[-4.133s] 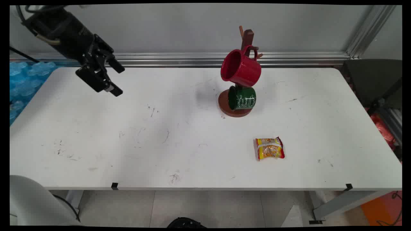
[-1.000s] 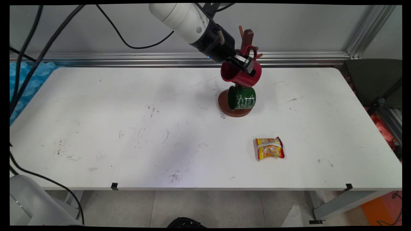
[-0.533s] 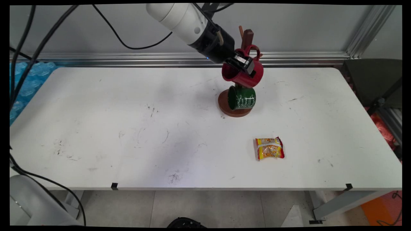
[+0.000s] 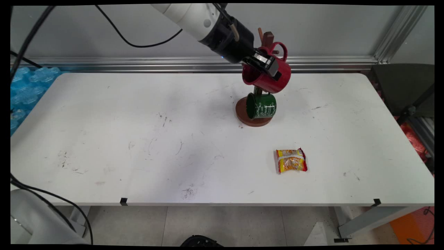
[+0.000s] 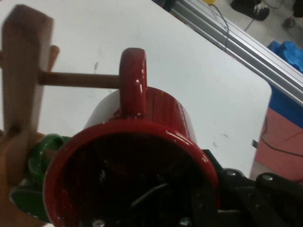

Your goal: Place the picked object on the table

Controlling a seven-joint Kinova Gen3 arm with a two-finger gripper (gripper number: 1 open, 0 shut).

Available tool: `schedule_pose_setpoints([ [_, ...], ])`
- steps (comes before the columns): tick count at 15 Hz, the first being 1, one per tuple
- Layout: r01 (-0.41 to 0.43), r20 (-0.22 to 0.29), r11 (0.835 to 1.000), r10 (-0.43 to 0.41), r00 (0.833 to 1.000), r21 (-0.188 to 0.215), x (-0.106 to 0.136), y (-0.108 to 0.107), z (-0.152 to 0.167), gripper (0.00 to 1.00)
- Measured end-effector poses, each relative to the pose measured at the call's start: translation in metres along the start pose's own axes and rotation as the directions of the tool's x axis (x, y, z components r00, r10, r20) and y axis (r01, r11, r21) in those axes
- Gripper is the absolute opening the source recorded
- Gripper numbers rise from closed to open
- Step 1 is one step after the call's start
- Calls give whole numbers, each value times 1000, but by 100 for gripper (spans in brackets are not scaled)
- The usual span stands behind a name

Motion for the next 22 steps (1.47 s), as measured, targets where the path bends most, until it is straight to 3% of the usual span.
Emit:
schedule_pose_setpoints([
  [5,-39,19,999,39,999,-33,-8,12,-22,0],
  [9,-70,57,997,71,996,-26,-21,10,-42,0],
  [15,-144,166,989,135,977,42,-46,-19,-79,0],
  [22,-249,305,959,200,931,134,-66,-68,-108,0],
])
